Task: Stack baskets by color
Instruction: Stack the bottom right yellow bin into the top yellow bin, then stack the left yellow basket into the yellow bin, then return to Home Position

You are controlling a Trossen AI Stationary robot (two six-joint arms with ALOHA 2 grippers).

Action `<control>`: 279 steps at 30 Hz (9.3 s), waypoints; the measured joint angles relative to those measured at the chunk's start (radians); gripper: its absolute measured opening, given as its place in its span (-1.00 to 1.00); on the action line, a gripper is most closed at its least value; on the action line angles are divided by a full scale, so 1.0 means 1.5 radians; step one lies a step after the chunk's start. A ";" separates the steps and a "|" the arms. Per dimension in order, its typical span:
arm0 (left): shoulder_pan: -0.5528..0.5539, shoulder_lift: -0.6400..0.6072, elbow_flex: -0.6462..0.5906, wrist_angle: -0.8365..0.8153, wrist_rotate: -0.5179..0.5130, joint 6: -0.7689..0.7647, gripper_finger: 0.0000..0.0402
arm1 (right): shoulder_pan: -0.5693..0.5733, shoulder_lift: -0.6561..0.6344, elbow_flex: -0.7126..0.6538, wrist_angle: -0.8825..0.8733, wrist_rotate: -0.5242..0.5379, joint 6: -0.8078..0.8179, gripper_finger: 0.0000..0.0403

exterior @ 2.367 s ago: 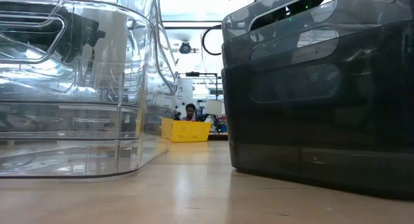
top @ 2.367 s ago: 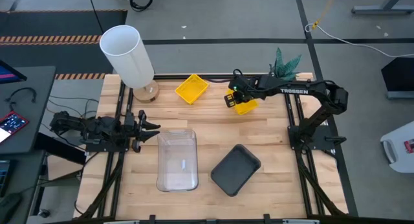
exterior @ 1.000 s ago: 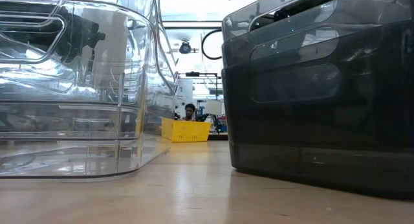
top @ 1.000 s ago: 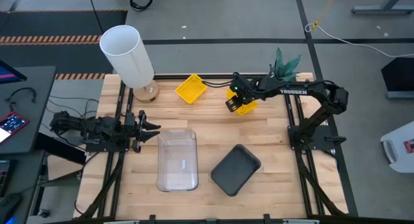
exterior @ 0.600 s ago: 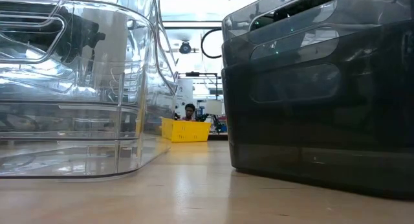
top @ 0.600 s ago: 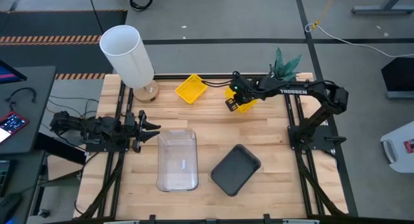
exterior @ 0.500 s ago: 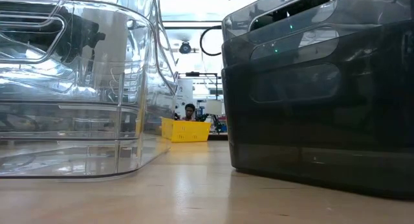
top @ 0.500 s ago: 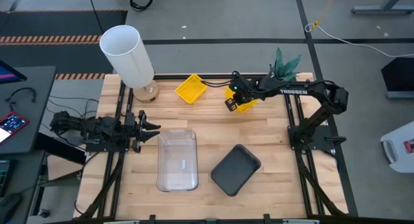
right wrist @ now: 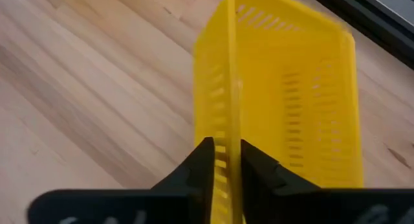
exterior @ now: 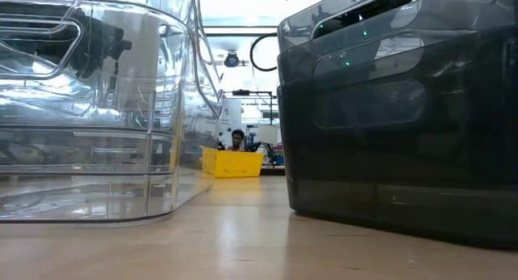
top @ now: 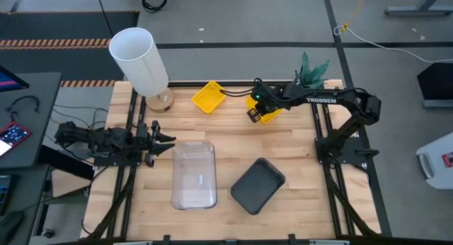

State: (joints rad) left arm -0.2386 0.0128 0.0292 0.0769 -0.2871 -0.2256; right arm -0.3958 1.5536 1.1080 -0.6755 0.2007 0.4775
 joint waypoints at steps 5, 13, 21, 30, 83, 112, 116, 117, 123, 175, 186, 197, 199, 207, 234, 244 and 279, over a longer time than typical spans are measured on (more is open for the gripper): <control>0.000 0.000 0.000 0.000 0.000 0.000 -0.42 | 0.001 0.000 0.000 0.000 0.000 -0.008 -0.53; 0.000 0.000 0.000 0.000 0.000 0.000 -0.42 | 0.003 0.000 -0.015 0.001 0.000 -0.033 -0.56; 0.000 0.000 0.000 0.000 0.000 0.000 -0.42 | 0.028 0.000 -0.040 0.018 0.010 -0.036 -0.95; 0.000 0.000 0.000 0.000 0.000 0.000 -0.42 | 0.041 0.000 0.007 -0.030 0.047 -0.036 -0.97; 0.000 0.000 0.000 0.000 -0.001 0.001 -0.42 | 0.058 0.000 0.067 -0.034 -0.015 -0.109 -0.37; -0.001 0.000 0.122 -0.243 -0.084 0.041 -0.42 | 0.038 0.477 0.641 -0.157 -0.151 -0.414 -0.25; -0.001 -0.002 0.095 -0.227 -0.046 0.043 -0.42 | 0.046 0.524 0.708 -0.198 -0.145 -0.487 -0.10; -0.001 -0.002 0.074 -0.199 -0.045 0.049 -0.42 | 0.048 0.534 0.722 -0.204 -0.145 -0.498 -0.06; -0.002 0.013 0.010 -0.070 0.001 0.053 -0.42 | 0.056 0.571 0.762 -0.224 -0.084 -0.586 0.16; -0.028 0.022 0.010 -0.076 0.028 -0.087 -0.42 | 0.092 0.593 0.818 -0.306 0.111 -0.682 -0.98; -0.028 0.022 0.010 -0.078 0.028 -0.087 -0.42 | 0.113 0.491 0.821 -0.460 0.101 -0.453 -0.98; -0.028 0.022 0.010 -0.075 0.028 -0.114 -0.42 | 0.100 0.434 0.716 -0.529 0.104 -0.239 -0.98; -0.028 0.022 0.010 -0.075 0.028 -0.126 -0.42 | 0.095 0.411 0.665 -0.507 0.116 -0.213 -0.98; -0.028 0.022 0.010 -0.075 0.027 -0.127 -0.42 | 0.086 0.295 0.435 -0.367 0.150 -0.117 -0.98; -0.028 0.022 0.008 -0.061 0.022 -0.122 -0.42 | 0.061 0.238 0.237 -0.273 -0.007 -0.063 -0.69; -0.028 0.022 0.008 -0.060 0.022 -0.121 -0.42 | 0.041 0.187 0.237 -0.282 -0.014 -0.078 -0.53; -0.027 0.022 0.010 -0.067 -0.004 -0.120 -0.42 | 0.057 -0.325 -0.249 0.079 -0.013 -0.051 -0.55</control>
State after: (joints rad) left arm -0.2798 0.0456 0.0444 -0.0243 -0.2932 -0.4056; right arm -0.3108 1.0665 0.7348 -0.5567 0.1815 0.4006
